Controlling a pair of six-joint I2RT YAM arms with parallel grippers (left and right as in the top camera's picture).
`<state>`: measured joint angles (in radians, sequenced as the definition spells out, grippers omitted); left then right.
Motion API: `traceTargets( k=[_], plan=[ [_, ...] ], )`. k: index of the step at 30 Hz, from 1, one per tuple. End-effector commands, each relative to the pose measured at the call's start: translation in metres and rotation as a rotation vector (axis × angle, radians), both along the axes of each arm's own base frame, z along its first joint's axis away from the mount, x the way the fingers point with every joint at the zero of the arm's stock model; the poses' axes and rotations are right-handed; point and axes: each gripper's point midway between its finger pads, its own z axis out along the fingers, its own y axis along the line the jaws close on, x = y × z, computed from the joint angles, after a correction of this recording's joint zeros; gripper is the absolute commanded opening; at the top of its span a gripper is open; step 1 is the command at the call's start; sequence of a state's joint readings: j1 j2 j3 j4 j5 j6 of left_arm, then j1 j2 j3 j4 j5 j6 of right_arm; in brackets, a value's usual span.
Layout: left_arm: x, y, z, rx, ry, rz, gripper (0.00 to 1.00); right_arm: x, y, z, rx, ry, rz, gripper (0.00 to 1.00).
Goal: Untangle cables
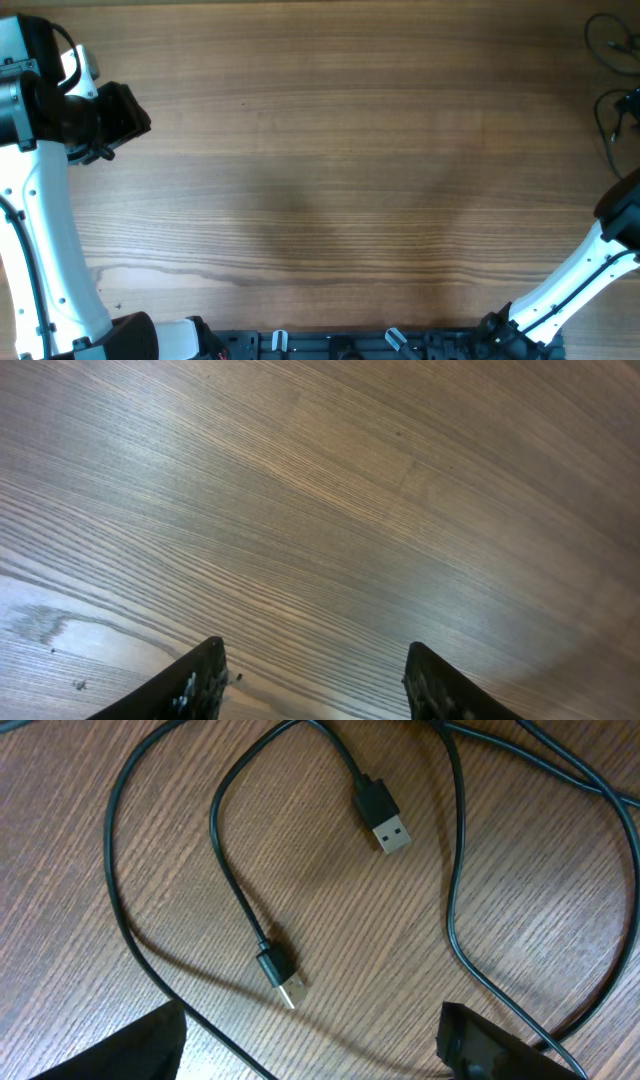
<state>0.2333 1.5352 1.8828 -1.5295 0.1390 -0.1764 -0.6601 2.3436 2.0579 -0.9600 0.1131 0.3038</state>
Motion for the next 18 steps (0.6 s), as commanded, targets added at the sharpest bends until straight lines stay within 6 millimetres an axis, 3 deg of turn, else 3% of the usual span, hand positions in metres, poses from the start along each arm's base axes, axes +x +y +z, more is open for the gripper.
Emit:
traceTargets(
  k=[1, 9, 12, 17, 18],
  plan=[
    [-0.004, 0.000, -0.001, 0.013, 0.011, -0.014, 0.59, 0.008, 0.011, -0.027, 0.078, -0.009, 0.003, 0.83],
    [-0.006, -0.001, -0.002, 0.010, 0.022, -0.014, 0.58, 0.001, 0.017, -0.067, 0.128, 0.056, 0.003, 0.81],
    [-0.006, -0.001, -0.002, 0.010, 0.022, -0.014, 0.58, -0.003, 0.019, -0.078, 0.135, 0.072, 0.009, 0.72],
    [-0.008, -0.001, -0.002, 0.008, 0.029, -0.014, 0.57, -0.010, 0.025, -0.097, 0.147, 0.087, 0.008, 0.04],
    [-0.008, -0.001, -0.002, 0.008, 0.029, -0.014, 0.57, -0.010, 0.026, -0.098, 0.152, 0.084, 0.010, 0.04]
  ],
)
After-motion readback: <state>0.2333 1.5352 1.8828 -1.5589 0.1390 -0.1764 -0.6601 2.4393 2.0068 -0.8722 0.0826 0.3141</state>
